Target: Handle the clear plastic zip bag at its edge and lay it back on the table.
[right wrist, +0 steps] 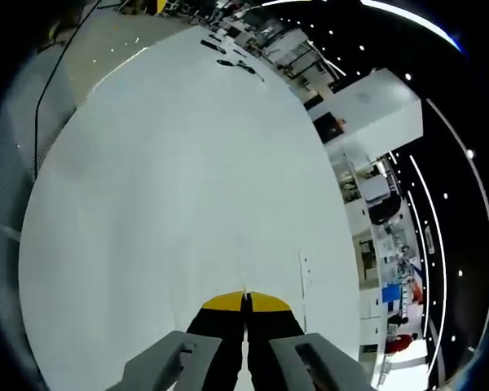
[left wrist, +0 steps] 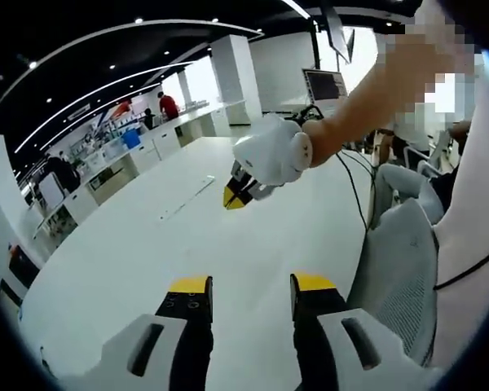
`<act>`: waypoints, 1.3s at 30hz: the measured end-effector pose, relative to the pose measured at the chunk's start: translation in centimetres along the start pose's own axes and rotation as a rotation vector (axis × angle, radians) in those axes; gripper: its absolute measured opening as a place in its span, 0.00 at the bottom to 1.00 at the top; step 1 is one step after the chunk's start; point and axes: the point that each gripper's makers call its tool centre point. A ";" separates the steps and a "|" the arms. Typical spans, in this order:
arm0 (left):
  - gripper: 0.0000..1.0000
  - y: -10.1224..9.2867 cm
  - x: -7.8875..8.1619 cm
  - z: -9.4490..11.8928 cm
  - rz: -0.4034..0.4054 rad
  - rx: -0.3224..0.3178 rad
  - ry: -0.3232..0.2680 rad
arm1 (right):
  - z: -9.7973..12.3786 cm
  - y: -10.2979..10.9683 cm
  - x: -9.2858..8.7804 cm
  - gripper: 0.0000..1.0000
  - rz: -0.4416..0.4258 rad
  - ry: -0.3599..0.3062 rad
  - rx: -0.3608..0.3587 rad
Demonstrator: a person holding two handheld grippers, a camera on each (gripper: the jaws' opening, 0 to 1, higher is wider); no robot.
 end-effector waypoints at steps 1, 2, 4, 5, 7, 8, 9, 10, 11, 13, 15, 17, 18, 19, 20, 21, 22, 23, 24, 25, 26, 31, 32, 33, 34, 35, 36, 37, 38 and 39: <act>0.36 0.0 0.0 0.0 0.000 -0.001 0.000 | -0.1 0.2 -0.1 0.00 0.000 0.002 0.002; 0.36 0.0 0.0 0.0 0.000 0.000 0.000 | -0.3 0.6 -0.1 0.00 -0.005 0.003 0.006; 0.36 0.0 0.0 0.0 0.000 0.000 0.001 | -0.5 1.2 -0.1 0.00 0.002 0.004 0.007; 0.36 -0.1 -0.1 0.0 0.001 -0.001 0.000 | -0.6 1.5 0.0 0.00 -0.001 0.004 0.013; 0.36 -0.1 -0.1 0.0 0.000 -0.001 0.002 | -0.9 2.1 0.0 0.00 -0.021 0.003 0.023; 0.36 -0.2 -0.2 0.0 0.000 -0.002 0.003 | -1.1 2.2 0.0 0.00 -0.022 0.003 0.023; 0.36 -0.2 -0.2 0.1 0.000 -0.003 0.003 | -1.2 2.3 -0.1 0.00 -0.028 0.005 0.022; 0.36 -0.2 -0.3 0.1 -0.001 -0.003 0.004 | -1.4 2.5 -0.1 0.00 -0.030 0.004 0.022; 0.36 -0.3 -0.3 0.1 0.000 -0.003 0.005 | -1.5 2.7 -0.1 0.00 -0.030 0.005 0.022; 0.36 -0.3 -0.4 0.1 0.000 -0.002 0.006 | -1.7 2.9 -0.3 0.00 -0.033 0.008 0.025; 0.36 -0.3 -0.5 0.2 0.000 -0.001 0.009 | -1.9 3.3 -0.5 0.00 -0.041 0.005 0.035; 0.36 -0.3 -0.7 0.2 0.002 -0.001 0.015 | -2.1 3.6 -0.9 0.00 -0.038 0.012 0.039; 0.36 -0.3 -0.8 0.2 0.002 -0.001 0.016 | -2.2 3.7 -1.0 0.00 -0.038 0.015 0.038; 0.36 -0.3 -0.8 0.2 0.003 -0.002 0.015 | -2.2 3.8 -1.1 0.00 -0.041 0.014 0.038; 0.36 -0.4 -0.8 0.2 0.004 -0.002 0.015 | -2.2 3.9 -1.1 0.00 -0.049 0.015 0.041; 0.36 -0.4 -0.8 0.1 0.003 -0.003 0.016 | -2.2 4.1 -1.1 0.00 -0.050 0.015 0.044; 0.36 -0.5 -0.8 0.1 0.003 -0.004 0.017 | -2.2 4.3 -1.2 0.00 -0.052 0.015 0.048; 0.36 -0.6 -0.9 0.0 0.003 -0.006 0.019 | -2.3 4.5 -1.2 0.00 -0.052 0.016 0.050; 0.35 -0.6 -0.9 0.0 0.002 -0.007 0.020 | -2.3 4.6 -1.3 0.00 -0.054 0.018 0.052; 0.35 -0.7 -1.0 0.0 0.003 -0.008 0.022 | -2.3 4.8 -1.3 0.00 -0.055 0.019 0.056; 0.36 -0.7 -1.1 -0.1 0.002 -0.009 0.023 | -2.3 4.9 -1.3 0.00 -0.059 0.018 0.059; 0.35 -0.8 -1.4 -0.1 0.005 -0.011 0.028 | -2.5 5.6 -1.3 0.00 -0.081 0.021 0.076; 0.35 -0.8 -1.4 -0.1 0.006 -0.011 0.028 | -2.5 5.8 -1.1 0.00 -0.080 0.017 0.082; 0.35 -0.8 -1.5 -0.1 0.007 -0.011 0.029 | -2.5 6.0 -1.0 0.00 -0.078 0.015 0.088; 0.35 -0.8 -1.6 -0.1 0.010 -0.011 0.030 | -2.5 6.3 -0.9 0.00 -0.076 0.014 0.092; 0.35 -0.8 -1.6 -0.1 0.011 -0.011 0.030 | -2.6 6.4 -0.9 0.00 -0.075 0.015 0.095; 0.35 -0.9 -1.8 -0.1 0.012 -0.012 0.032 | -2.6 6.5 -0.8 0.00 -0.078 0.013 0.099; 0.35 -0.9 -1.8 -0.2 0.013 -0.012 0.033 | -2.7 6.6 -0.7 0.00 -0.078 0.010 0.103; 0.35 -1.0 -1.9 -0.2 0.015 -0.013 0.034 | -2.7 6.7 -0.6 0.00 -0.081 0.011 0.107; 0.35 -1.0 -2.0 -0.2 0.016 -0.014 0.034 | -2.7 6.7 -0.6 0.00 -0.080 0.012 0.108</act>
Point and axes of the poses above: the point that each gripper's makers call its tool centre point, and the gripper's own axes: z roughly backward along the fingers, y roughly to its left, x roughly out of its top
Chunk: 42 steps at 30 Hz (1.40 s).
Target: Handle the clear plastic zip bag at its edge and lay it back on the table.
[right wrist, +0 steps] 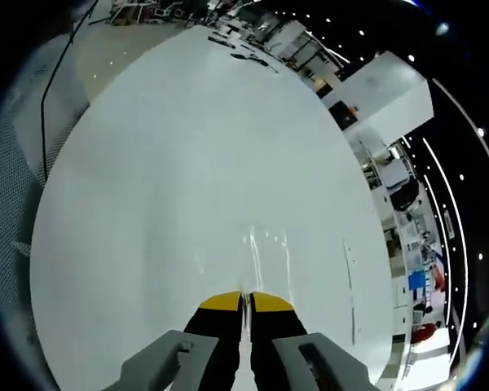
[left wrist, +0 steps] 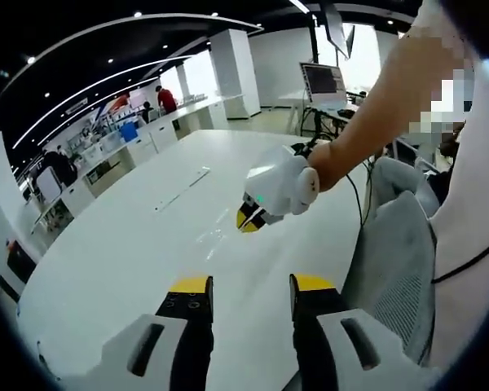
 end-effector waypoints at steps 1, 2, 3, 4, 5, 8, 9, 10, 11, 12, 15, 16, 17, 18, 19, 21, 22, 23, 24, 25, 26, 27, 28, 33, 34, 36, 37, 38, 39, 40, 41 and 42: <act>0.35 0.0 0.0 0.0 0.000 0.000 0.000 | 0.0 0.0 0.0 0.00 -0.001 0.003 0.000; 0.35 -0.1 -0.1 0.0 0.001 -0.001 0.003 | 0.0 0.0 0.0 0.00 -0.003 0.003 0.000; 0.35 -0.1 -0.2 0.0 0.001 -0.002 0.004 | -0.1 0.0 0.1 0.00 -0.007 0.000 0.003; 0.35 -0.1 -0.3 0.0 0.002 -0.002 0.005 | -0.1 0.1 0.1 0.00 -0.006 0.001 0.006; 0.35 -0.1 -0.4 -0.1 0.003 -0.002 0.006 | -0.1 0.2 0.1 0.00 -0.005 0.002 0.008; 0.35 -0.2 -0.6 -0.1 0.006 -0.003 0.010 | -0.2 0.5 0.2 0.01 -0.002 0.004 0.017; 0.35 -0.3 -0.7 -0.1 0.005 -0.004 0.011 | -0.2 0.6 0.1 0.02 -0.005 0.008 0.020; 0.35 -0.3 -0.8 -0.1 0.005 -0.005 0.013 | -0.2 0.8 0.0 0.04 -0.013 0.009 0.025; 0.35 -0.4 -0.8 -0.1 0.005 -0.006 0.014 | -0.2 0.8 0.0 0.04 -0.014 0.009 0.026; 0.35 -0.4 -0.9 -0.2 0.006 -0.007 0.015 | -0.2 1.0 0.0 0.04 -0.012 0.009 0.029; 0.35 -0.7 -1.2 -0.3 0.009 -0.011 0.019 | -0.3 1.6 -0.2 0.07 -0.030 0.010 0.047; 0.35 -0.7 -1.2 -0.3 0.008 -0.012 0.020 | -0.3 1.9 -0.2 0.08 -0.032 0.010 0.056; 0.35 -0.8 -1.3 -0.3 0.009 -0.013 0.021 | -0.3 2.1 -0.2 0.10 -0.033 0.007 0.062; 0.35 -0.8 -1.4 -0.3 0.010 -0.014 0.022 | -0.2 2.3 -0.1 0.11 -0.037 0.001 0.069; 0.35 -0.9 -1.5 -0.3 0.012 -0.014 0.024 | -0.2 2.5 -0.2 0.13 -0.039 0.003 0.072; 0.35 -0.9 -1.6 -0.3 0.014 -0.014 0.026 | -0.2 3.0 -0.2 0.16 -0.045 -0.004 0.089; 0.35 -1.0 -1.7 -0.3 0.015 -0.015 0.028 | -0.2 3.2 -0.2 0.17 -0.042 -0.004 0.093; 0.35 -1.0 -1.8 -0.3 0.016 -0.015 0.029 | -0.2 3.5 -0.2 0.18 -0.039 -0.004 0.100; 0.35 -1.0 -1.8 -0.3 0.016 -0.015 0.030 | -0.2 3.6 -0.2 0.18 -0.040 -0.004 0.104; 0.35 -1.1 -1.9 -0.2 0.018 -0.015 0.031 | -0.2 3.7 -0.2 0.19 -0.041 -0.003 0.107; 0.35 -1.2 -2.0 -0.2 0.019 -0.016 0.032 | -0.2 3.8 -0.2 0.19 -0.044 -0.005 0.108; 0.35 -1.2 -2.0 -0.2 0.020 -0.016 0.033 | -0.2 4.0 -0.2 0.20 -0.047 -0.007 0.114; 0.35 -1.3 -2.1 -0.2 0.021 -0.017 0.035 | -0.1 4.1 -0.2 0.20 -0.046 -0.006 0.118; 0.35 -1.6 -2.5 -0.1 0.024 -0.018 0.042 | 0.0 4.4 -0.4 0.22 -0.042 0.003 0.122; 0.35 -1.7 -2.5 -0.1 0.024 -0.018 0.043 | 0.0 4.5 -0.5 0.22 -0.046 0.007 0.123; 0.35 -1.8 -2.6 0.0 0.027 -0.017 0.045 | 0.1 4.6 -0.6 0.23 -0.051 0.010 0.126; 0.35 -1.8 -2.7 0.0 0.028 -0.018 0.045 | 0.1 4.7 -0.7 0.23 -0.054 0.009 0.128; 0.35 -1.9 -2.8 0.0 0.029 -0.019 0.046 | 0.2 4.9 -0.8 0.24 -0.058 0.010 0.129; 0.35 -2.0 -2.8 0.0 0.030 -0.019 0.045 | 0.2 4.9 -0.9 0.24 -0.060 0.011 0.129; 0.35 -2.1 -2.8 0.0 0.030 -0.020 0.045 | 0.3 5.0 -0.9 0.24 -0.066 0.008 0.132; 0.35 -2.2 -2.9 0.0 0.031 -0.020 0.045 | 0.4 5.1 -0.9 0.25 -0.069 0.006 0.132; 0.35 -2.2 -2.9 0.0 0.032 -0.020 0.044 | 0.4 5.1 -1.0 0.25 -0.070 0.007 0.130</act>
Point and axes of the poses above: the point that each gripper's makers call its tool centre point, and the gripper's own axes: z roughly backward along the fingers, y roughly to its left, x roughly out of its top
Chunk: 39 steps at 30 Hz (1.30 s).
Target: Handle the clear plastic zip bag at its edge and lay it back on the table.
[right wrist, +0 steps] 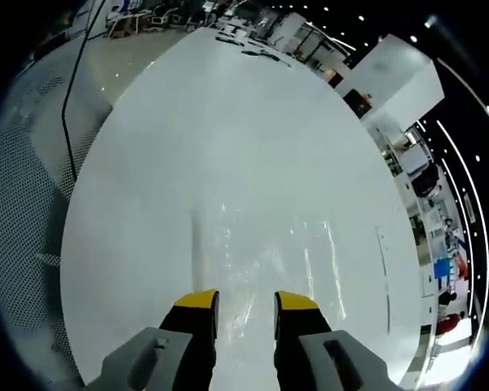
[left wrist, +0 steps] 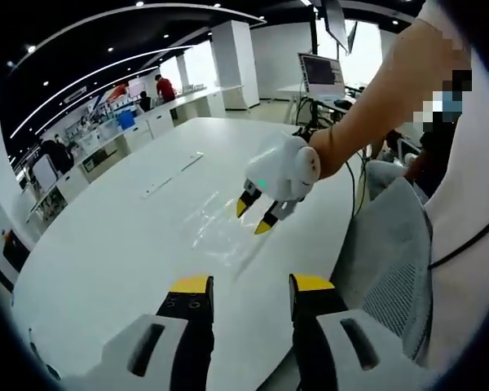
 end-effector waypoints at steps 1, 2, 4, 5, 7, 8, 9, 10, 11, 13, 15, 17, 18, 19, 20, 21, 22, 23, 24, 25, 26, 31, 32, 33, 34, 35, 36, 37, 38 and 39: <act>0.35 0.0 -0.1 0.0 0.002 0.001 0.001 | 0.2 0.1 0.0 0.26 -0.010 0.000 -0.001; 0.35 -0.1 -0.2 0.0 0.003 0.001 0.001 | 0.3 0.2 0.0 0.26 -0.026 -0.006 0.002; 0.35 -0.2 -0.3 0.1 0.008 0.001 0.001 | 0.6 0.3 0.2 0.27 -0.053 -0.019 0.006; 0.35 -0.3 -0.4 0.1 0.008 0.002 0.001 | 0.7 0.4 0.2 0.29 -0.057 -0.020 0.009; 0.35 -0.3 -0.6 0.1 0.008 0.004 0.003 | 0.9 0.5 0.1 0.30 -0.058 -0.016 0.007; 0.35 -0.4 -0.8 0.1 0.010 0.003 0.005 | 1.0 0.5 0.1 0.30 -0.065 -0.017 0.007; 0.35 -0.5 -0.9 0.1 0.011 0.003 0.006 | 1.1 0.5 0.1 0.30 -0.084 -0.021 0.008; 0.35 -0.6 -1.0 0.1 0.012 0.004 0.006 | 1.2 0.6 0.0 0.31 -0.086 -0.023 0.008; 0.35 -0.6 -1.1 0.2 0.012 0.004 0.007 | 1.3 0.6 0.0 0.31 -0.086 -0.023 0.007; 0.35 -0.8 -1.4 0.2 0.014 0.003 0.009 | 1.5 0.8 0.0 0.32 -0.106 -0.035 0.013; 0.35 -0.9 -1.6 0.2 0.019 0.005 0.009 | 1.7 1.0 -0.1 0.35 -0.121 -0.042 0.014; 0.36 -1.0 -1.8 0.2 0.024 0.004 0.007 | 1.9 1.1 -0.2 0.36 -0.146 -0.056 0.012; 0.36 -1.0 -2.0 0.2 0.025 0.006 0.006 | 2.1 1.1 -0.3 0.37 -0.157 -0.059 0.012; 0.36 -1.1 -2.1 0.2 0.025 0.007 0.006 | 2.4 1.3 -0.3 0.38 -0.166 -0.065 0.011; 0.36 -1.1 -2.2 0.2 0.025 0.010 0.003 | 2.5 1.4 -0.3 0.39 -0.180 -0.073 0.011; 0.36 -1.1 -2.3 0.2 0.027 0.011 0.002 | 2.6 1.4 -0.4 0.40 -0.200 -0.078 0.010; 0.36 -1.2 -2.5 0.1 0.029 0.011 0.003 | 2.7 1.5 -0.6 0.40 -0.217 -0.081 0.008; 0.36 -1.2 -2.7 0.1 0.030 0.011 0.005 | 2.8 1.6 -0.6 0.41 -0.234 -0.087 0.010; 0.36 -1.3 -2.9 0.1 0.032 0.010 0.006 | 3.0 1.7 -0.7 0.42 -0.249 -0.097 0.009; 0.36 -1.4 -3.0 0.0 0.033 0.009 0.005 | 3.2 1.9 -0.7 0.43 -0.251 -0.098 0.009; 0.37 -1.4 -3.2 0.0 0.037 0.009 0.004 | 3.4 2.0 -0.7 0.43 -0.259 -0.101 0.009; 0.37 -1.6 -4.0 -0.2 0.062 0.007 0.001 | 4.5 2.6 -0.4 0.48 -0.353 -0.149 0.007; 0.38 -1.6 -4.1 -0.3 0.068 0.004 0.002 | 4.8 2.8 -0.4 0.48 -0.371 -0.162 0.008; 0.38 -1.7 -4.2 -0.4 0.071 0.003 0.002 | 4.9 2.9 -0.6 0.50 -0.377 -0.163 0.007; 0.38 -1.6 -4.4 -0.4 0.073 0.004 0.002 | 5.1 3.2 -0.7 0.51 -0.397 -0.168 0.012; 0.39 -1.6 -4.5 -0.5 0.075 0.004 0.002 | 5.3 3.5 -0.6 0.53 -0.427 -0.183 0.019; 0.39 -1.7 -4.7 -0.6 0.083 0.004 0.003 | 5.5 3.6 -0.4 0.55 -0.464 -0.206 0.019; 0.40 -1.7 -4.8 -0.6 0.089 0.003 0.003 | 5.7 3.5 -0.6 0.57 -0.473 -0.209 0.013; 0.40 -1.7 -5.1 -0.7 0.093 0.004 0.003 | 5.9 3.6 -0.8 0.58 -0.473 -0.205 0.012; 0.40 -1.7 -5.5 -0.8 0.095 0.005 0.006 | 6.1 3.8 -0.8 0.58 -0.489 -0.214 0.014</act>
Point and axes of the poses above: the point that each gripper's makers call its tool centre point, and the gripper's own axes: z roughly backward along the fingers, y roughly to its left, x roughly out of its top
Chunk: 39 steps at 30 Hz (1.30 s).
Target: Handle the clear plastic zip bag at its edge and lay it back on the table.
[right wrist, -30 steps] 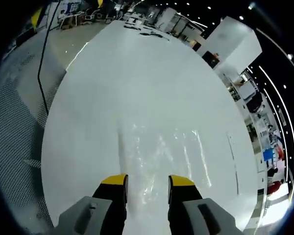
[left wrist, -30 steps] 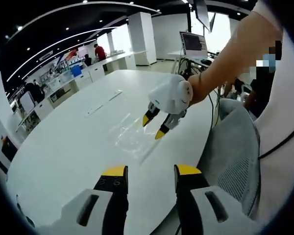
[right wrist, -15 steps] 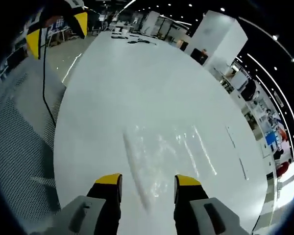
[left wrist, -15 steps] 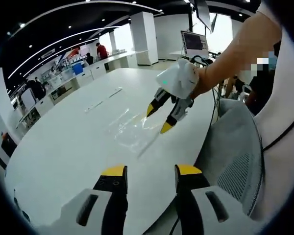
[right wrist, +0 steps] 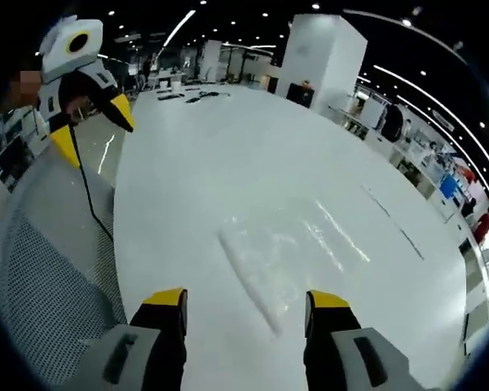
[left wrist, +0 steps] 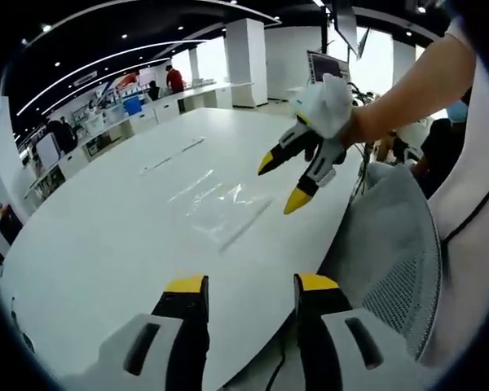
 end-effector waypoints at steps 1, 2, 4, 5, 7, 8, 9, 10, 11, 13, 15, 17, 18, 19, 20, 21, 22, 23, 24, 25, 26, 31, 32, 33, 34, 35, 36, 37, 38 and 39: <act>0.41 0.0 0.1 0.1 0.001 -0.001 0.002 | 0.2 0.2 0.0 0.59 -0.018 -0.015 0.002; 0.41 -0.1 0.0 0.2 0.002 -0.003 0.004 | 0.3 0.2 -0.1 0.60 -0.022 -0.016 0.000; 0.43 -0.1 -0.6 -0.1 0.004 -0.009 0.013 | 0.7 0.6 -0.2 0.61 -0.058 -0.033 0.003; 0.44 -0.2 -0.9 -0.3 0.003 -0.012 0.017 | 0.8 0.6 -0.1 0.62 -0.074 -0.051 0.001; 0.45 -0.1 -1.5 -0.6 0.004 -0.015 0.021 | 1.2 0.7 -0.4 0.63 -0.101 -0.057 -0.001; 0.45 -0.1 -1.7 -0.7 0.006 -0.016 0.022 | 1.4 0.9 -0.5 0.64 -0.103 -0.060 0.001; 0.46 -0.1 -1.7 -0.7 0.009 -0.016 0.023 | 1.6 1.0 -0.4 0.65 -0.106 -0.064 0.001; 0.46 -0.1 -1.7 -0.7 0.013 -0.017 0.022 | 1.9 1.2 -0.2 0.66 -0.116 -0.077 0.002; 0.46 -0.1 -1.8 -0.8 0.018 -0.018 0.024 | 2.1 1.3 -0.1 0.66 -0.126 -0.086 0.002; 0.47 -0.1 -2.2 -1.1 0.022 -0.020 0.028 | 2.6 1.4 0.3 0.68 -0.152 -0.111 0.002; 0.48 -0.1 -2.5 -1.2 0.026 -0.021 0.032 | 3.2 1.6 0.3 0.70 -0.158 -0.116 -0.002; 0.48 -0.1 -2.9 -1.3 0.034 -0.022 0.034 | 3.6 1.6 0.1 0.70 -0.168 -0.130 -0.003; 0.49 -0.1 -3.1 -1.3 0.042 -0.022 0.035 | 3.8 1.8 0.1 0.71 -0.174 -0.133 -0.003; 0.49 -0.1 -3.3 -1.3 0.050 -0.022 0.037 | 4.1 1.9 0.1 0.71 -0.182 -0.140 -0.004; 0.49 -0.1 -3.6 -1.3 0.063 -0.023 0.039 | 4.2 1.9 0.1 0.72 -0.185 -0.143 -0.005; 0.49 -0.2 -3.7 -1.3 0.068 -0.022 0.038 | 4.5 2.0 0.0 0.72 -0.187 -0.151 -0.008; 0.49 -0.1 -3.9 -1.3 0.074 -0.019 0.037 | 4.7 2.0 0.0 0.72 -0.191 -0.157 -0.011; 0.49 -0.1 -3.9 -1.3 0.075 -0.018 0.038 | 5.0 2.2 -0.1 0.72 -0.201 -0.162 -0.013; 0.49 0.0 -4.2 -1.2 0.082 -0.015 0.039 | 5.1 2.3 -0.1 0.73 -0.207 -0.167 -0.015; 0.49 0.0 -4.4 -1.3 0.086 -0.014 0.040 | 5.2 2.5 -0.1 0.73 -0.209 -0.170 -0.016; 0.49 0.1 -4.6 -1.4 0.094 -0.015 0.042 | 5.4 2.7 -0.3 0.73 -0.214 -0.172 -0.017; 0.49 -0.6 -4.8 -1.3 0.102 -0.020 0.048 | 5.7 3.4 -0.9 0.73 -0.244 -0.184 -0.023; 0.49 -0.7 -5.0 -1.4 0.103 -0.020 0.050 | 5.8 3.5 -1.0 0.73 -0.252 -0.189 -0.026; 0.49 -0.7 -5.3 -1.5 0.105 -0.020 0.050 | 5.9 3.6 -1.1 0.73 -0.255 -0.193 -0.028; 0.49 -0.8 -5.4 -1.6 0.112 -0.023 0.049 | 5.9 3.7 -1.3 0.73 -0.261 -0.195 -0.029; 0.49 -1.0 -5.4 -1.5 0.114 -0.022 0.050 | 6.0 3.8 -1.3 0.73 -0.266 -0.198 -0.029; 0.49 -1.1 -5.5 -1.5 0.114 -0.022 0.050 | 6.0 4.0 -1.4 0.73 -0.268 -0.200 -0.031; 0.48 -1.1 -5.7 -1.6 0.115 -0.022 0.051 | 6.2 4.1 -1.4 0.73 -0.270 -0.205 -0.034; 0.48 -1.1 -5.9 -1.6 0.117 -0.023 0.054 | 6.3 4.2 -1.4 0.73 -0.278 -0.209 -0.036; 0.48 -1.1 -5.9 -1.6 0.119 -0.023 0.055 | 6.3 4.3 -1.4 0.73 -0.284 -0.214 -0.036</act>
Point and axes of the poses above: the point that each gripper's makers call its tool centre point, and the gripper's own axes: z roughly backward along the fingers, y roughly to its left, x roughly out of its top
